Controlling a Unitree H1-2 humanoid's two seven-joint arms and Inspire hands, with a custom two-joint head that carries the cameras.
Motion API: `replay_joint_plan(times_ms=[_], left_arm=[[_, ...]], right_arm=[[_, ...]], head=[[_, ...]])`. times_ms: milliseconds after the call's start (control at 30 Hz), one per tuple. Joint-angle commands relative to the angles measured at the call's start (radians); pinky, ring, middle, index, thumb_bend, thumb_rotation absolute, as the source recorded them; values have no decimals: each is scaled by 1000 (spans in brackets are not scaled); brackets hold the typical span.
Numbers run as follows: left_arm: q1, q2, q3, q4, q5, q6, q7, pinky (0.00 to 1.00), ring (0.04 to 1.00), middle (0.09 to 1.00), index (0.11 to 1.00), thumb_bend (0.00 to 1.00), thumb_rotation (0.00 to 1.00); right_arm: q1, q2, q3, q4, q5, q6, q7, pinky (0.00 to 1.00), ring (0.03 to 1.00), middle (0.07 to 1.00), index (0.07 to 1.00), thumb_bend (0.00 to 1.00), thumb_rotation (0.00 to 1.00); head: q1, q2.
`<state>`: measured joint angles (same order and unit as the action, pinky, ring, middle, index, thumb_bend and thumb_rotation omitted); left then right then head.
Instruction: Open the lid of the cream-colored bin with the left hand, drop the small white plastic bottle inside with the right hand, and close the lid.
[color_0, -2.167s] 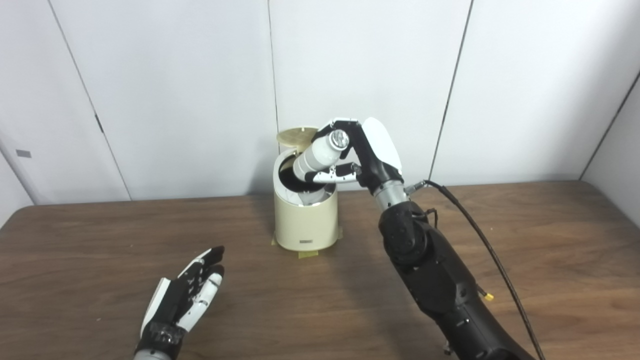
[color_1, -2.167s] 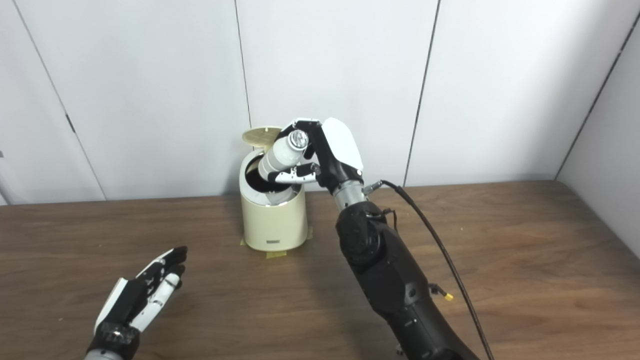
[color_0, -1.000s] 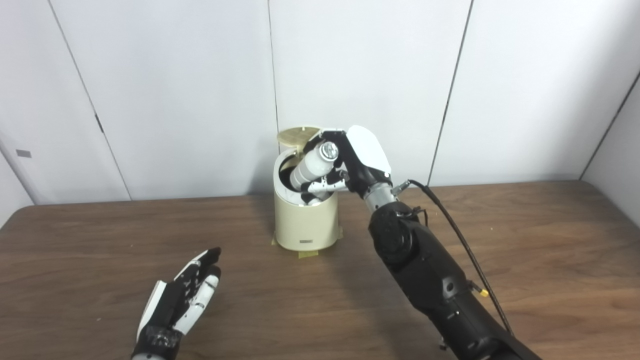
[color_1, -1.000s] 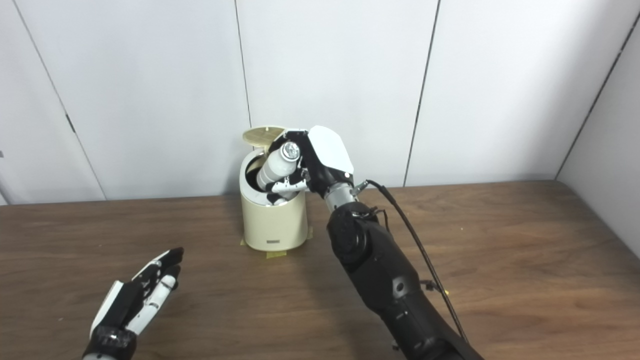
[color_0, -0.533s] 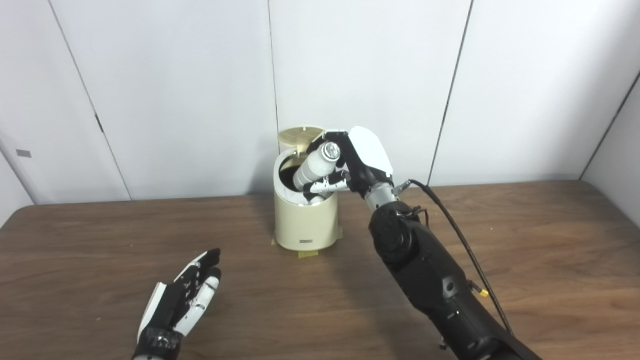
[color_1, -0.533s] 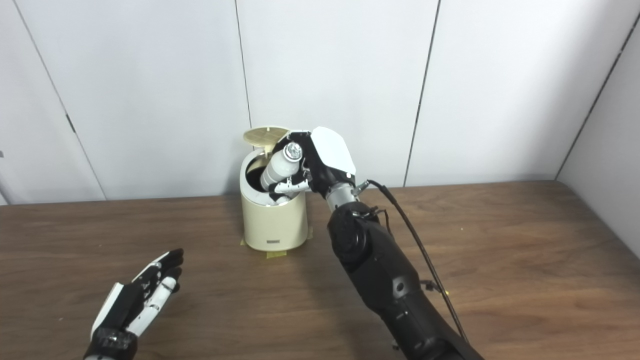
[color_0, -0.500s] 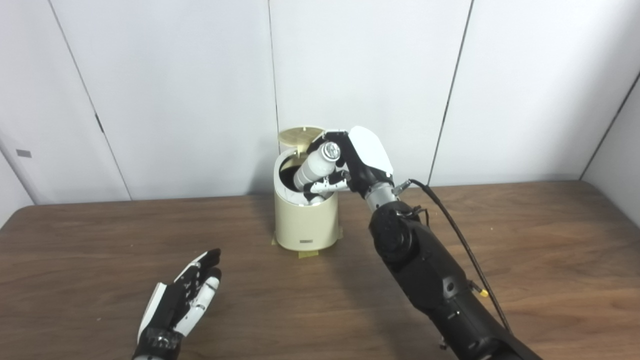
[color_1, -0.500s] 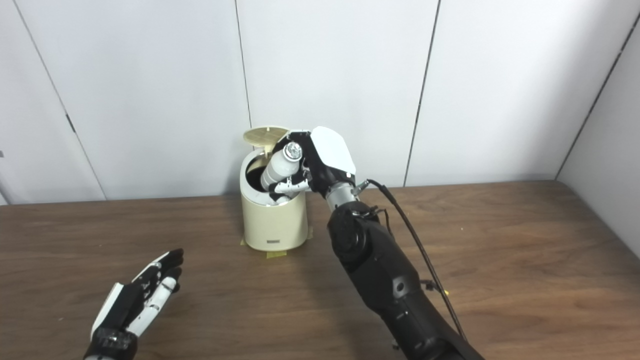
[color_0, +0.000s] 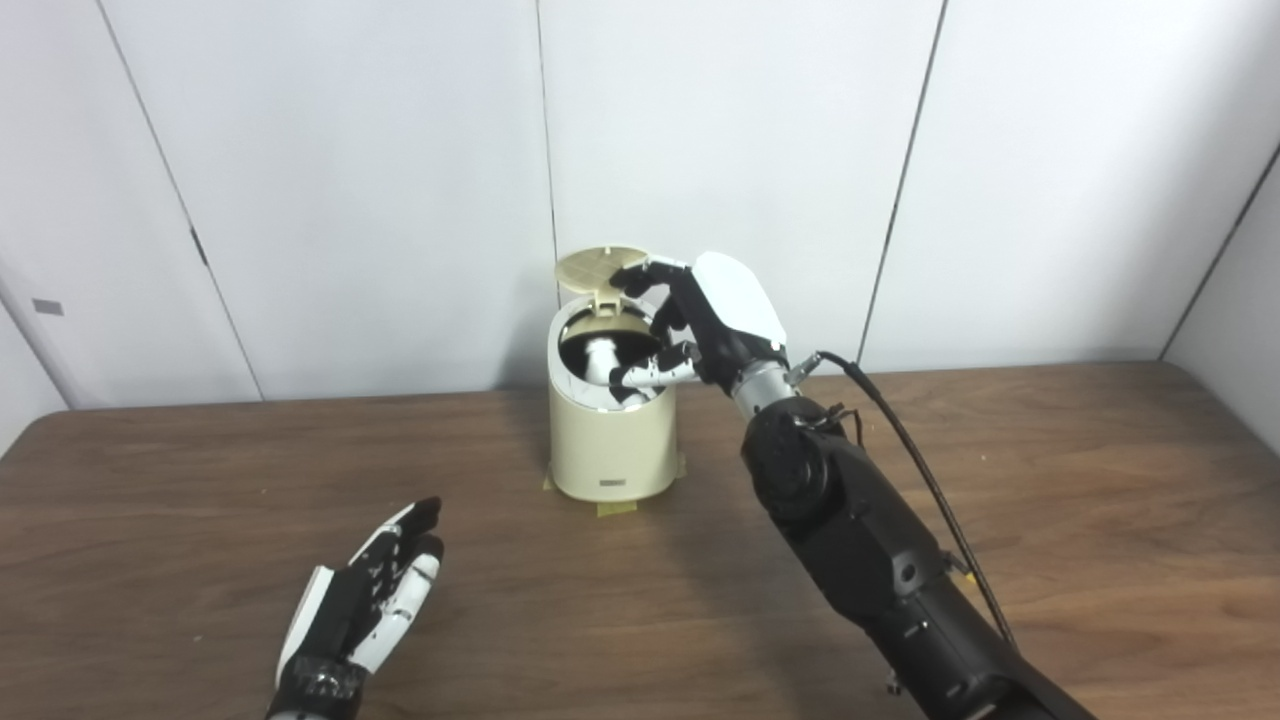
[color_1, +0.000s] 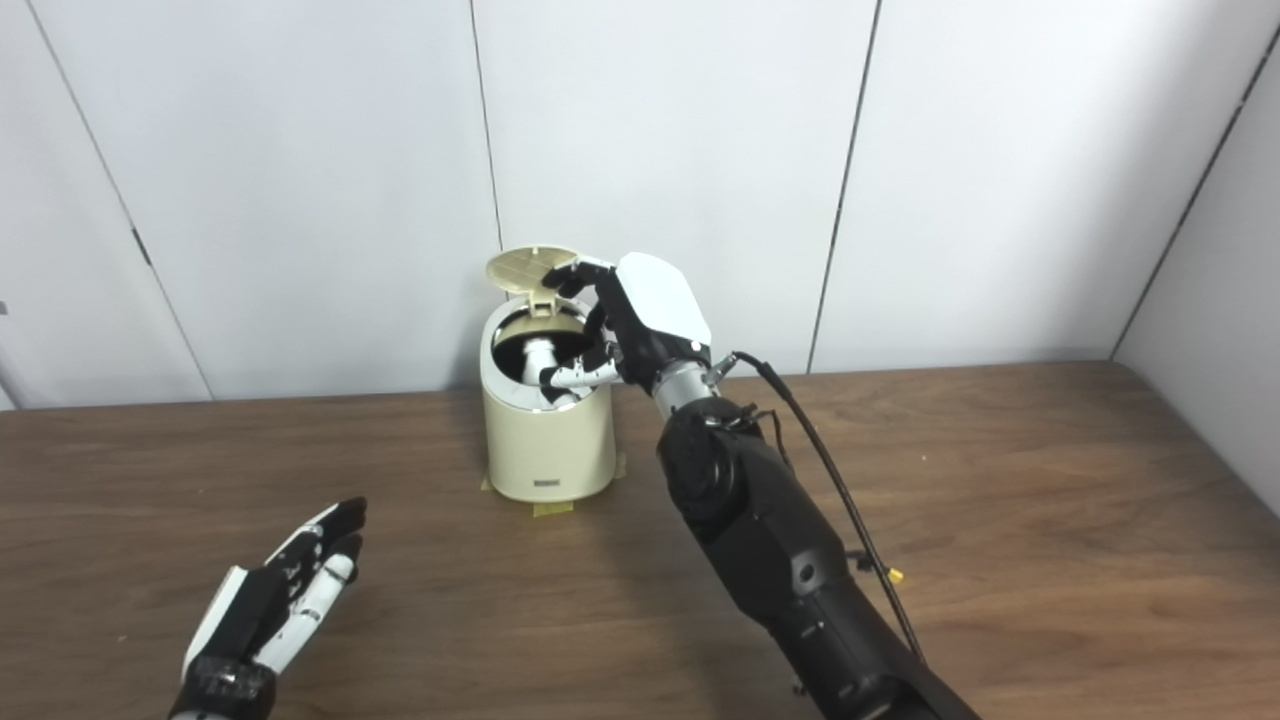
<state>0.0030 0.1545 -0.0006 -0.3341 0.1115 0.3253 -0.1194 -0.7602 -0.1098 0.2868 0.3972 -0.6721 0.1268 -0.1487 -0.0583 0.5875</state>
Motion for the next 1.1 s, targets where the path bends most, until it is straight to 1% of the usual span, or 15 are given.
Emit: replay_joint_plan(times_ms=[0, 67, 100, 133, 167, 233, 367, 533, 667, 733, 800, 933, 967, 1000, 1067], left_arm=[[-18, -1, 5, -31, -7, -43, 12, 857, 908, 919, 915, 376, 645], [-18, 0, 5, -31, -7, -43, 12, 852, 905, 918, 915, 376, 644], [-19, -1, 6, -30, -9, -43, 11, 849, 904, 918, 915, 377, 645], [-19, -1, 6, -31, -9, -40, 11, 846, 902, 918, 915, 377, 644], [-19, -1, 4, -33, -6, -36, 12, 847, 901, 917, 914, 382, 646], [-19, -1, 2, -36, 3, -29, 14, 853, 903, 915, 912, 386, 657], [-20, -1, 1, -27, 2, -41, 13, 845, 901, 912, 911, 385, 648], [-24, -1, 0, -21, 3, -43, 12, 847, 898, 913, 912, 381, 650], [-29, 1, -4, -13, 3, -50, 9, 849, 901, 915, 913, 375, 644], [-32, 1, -5, -11, 4, -50, 10, 849, 901, 915, 913, 371, 644], [-36, 0, -5, -4, 2, -55, 11, 844, 898, 912, 910, 372, 641], [-50, -2, -2, 7, -5, -51, 10, 856, 903, 915, 914, 386, 641], [-58, -4, 1, 10, -11, -43, 10, 856, 904, 917, 914, 376, 640], [-63, -6, 2, 11, -14, -39, 10, 854, 907, 920, 912, 369, 634], [-92, -9, 3, 25, -9, -19, 13, 865, 913, 914, 908, 366, 645]], right_arm=[[-36, -14, -11, -29, -5, -4, -17, 489, 612, 702, 678, 911, 75], [-32, -10, -19, -27, 5, -21, -34, 465, 572, 639, 618, 872, 22], [-28, -6, -27, -26, 17, -34, -44, 459, 554, 613, 556, 700, 72], [-25, -3, -34, -26, 28, -49, -56, 448, 497, 558, 527, 613, 36], [-21, 1, -42, -24, 37, -65, -70, 433, 456, 523, 514, 558, 14], [-15, 5, -52, -28, 47, -79, -86, 407, 429, 505, 506, 521, 3], [2, 5, -71, -60, 69, -78, -85, 375, 420, 499, 486, 504, 0], [24, 32, -138, -111, 162, -40, -57, 370, 438, 499, 476, 504, 0], [33, 80, -236, -183, 298, 82, -7, 354, 429, 504, 487, 503, 0], [35, 88, -267, -208, 344, 127, 12, 356, 418, 506, 490, 503, 0], [43, 90, -302, -230, 404, 148, 33, 350, 428, 514, 495, 502, 0], [100, 47, -284, -314, 388, 191, 66, 345, 419, 502, 498, 517, 0], [124, 31, -275, -337, 381, 189, 78, 366, 422, 498, 500, 519, 0], [140, 21, -268, -352, 377, 187, 85, 418, 445, 495, 491, 521, 0], [196, -1, -265, -391, 387, 168, 100, 448, 457, 493, 491, 522, 0]], head=[[-1, 1], [-1, 2], [-1, 2], [-1, 2], [-1, 2], [-1, 3], [-2, 3], [-5, 2], [-6, -1], [-6, -2], [-7, -6], [-3, -7], [-1, -7], [-1, -7], [1, -8]])
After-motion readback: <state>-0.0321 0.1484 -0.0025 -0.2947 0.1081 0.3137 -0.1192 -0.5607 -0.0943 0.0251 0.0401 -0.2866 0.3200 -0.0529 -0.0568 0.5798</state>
